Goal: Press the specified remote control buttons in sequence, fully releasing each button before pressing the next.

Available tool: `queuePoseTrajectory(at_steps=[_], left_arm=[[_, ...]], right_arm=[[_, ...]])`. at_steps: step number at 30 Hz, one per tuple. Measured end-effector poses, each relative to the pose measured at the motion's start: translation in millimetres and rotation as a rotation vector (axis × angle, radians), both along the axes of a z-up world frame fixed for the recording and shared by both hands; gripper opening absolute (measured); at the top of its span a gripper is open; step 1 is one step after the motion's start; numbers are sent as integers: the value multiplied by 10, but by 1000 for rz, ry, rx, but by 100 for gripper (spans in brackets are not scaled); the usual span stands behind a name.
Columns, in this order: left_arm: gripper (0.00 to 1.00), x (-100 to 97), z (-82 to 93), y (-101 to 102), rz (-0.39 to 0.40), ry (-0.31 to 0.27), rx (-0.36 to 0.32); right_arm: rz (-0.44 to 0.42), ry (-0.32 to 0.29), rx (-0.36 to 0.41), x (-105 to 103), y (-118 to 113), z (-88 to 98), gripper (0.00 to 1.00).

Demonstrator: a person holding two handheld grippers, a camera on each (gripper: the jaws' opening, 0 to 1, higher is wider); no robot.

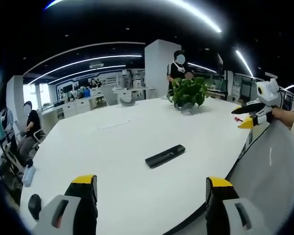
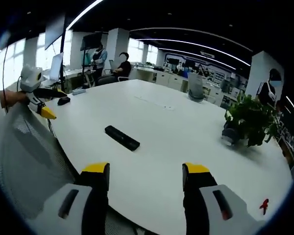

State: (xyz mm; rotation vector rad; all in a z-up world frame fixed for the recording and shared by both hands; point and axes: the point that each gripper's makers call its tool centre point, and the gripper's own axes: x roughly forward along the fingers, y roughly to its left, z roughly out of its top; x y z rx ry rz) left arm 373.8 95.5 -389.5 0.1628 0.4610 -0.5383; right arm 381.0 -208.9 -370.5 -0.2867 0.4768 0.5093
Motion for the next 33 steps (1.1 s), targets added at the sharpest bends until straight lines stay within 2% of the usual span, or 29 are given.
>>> queuePoseTrajectory(at_steps=[2,5,7,9,12,15,16,17,19,21,25,26,29,33], left_arm=[[96,-14,-16,-23,-15,11,7],[97,-12,-13,-26,-29,13,11],[97,-22,6,-41,-53,9,37],[97,-15,20,-26,-84,9,89],[98,41,95,-18,-105,5,97],[100,118,153,-27,-132,7,105],[100,145,158,-33,-150,6,127],[100,166,157,-39,-156,8,137],[100,210,159,-79,-179,18,150],[100,257,161,-132,-200,19,162],[100,308,86,-278,-260,50,160],[100,295,22,-329,-297,81,175],[100,300,-98,-419,-363,125,212],[99,371,-266,-492,-429,160,255]], right_arm=[[-2,0,10,34,13,52,65],[-2,-35,2,71,47,174,65],[-6,-47,6,98,60,215,65],[-11,-50,13,120,66,209,65],[-13,-42,14,123,74,164,65],[13,-25,-41,101,55,46,64],[13,-17,-35,103,45,34,63],[8,4,13,87,56,33,62],[-3,-1,94,102,65,85,62],[-26,14,104,103,-6,62,60],[-39,28,95,90,-24,27,59],[-38,22,85,89,-24,30,58],[-26,16,69,81,-11,29,56],[-17,24,60,74,-10,11,53]])
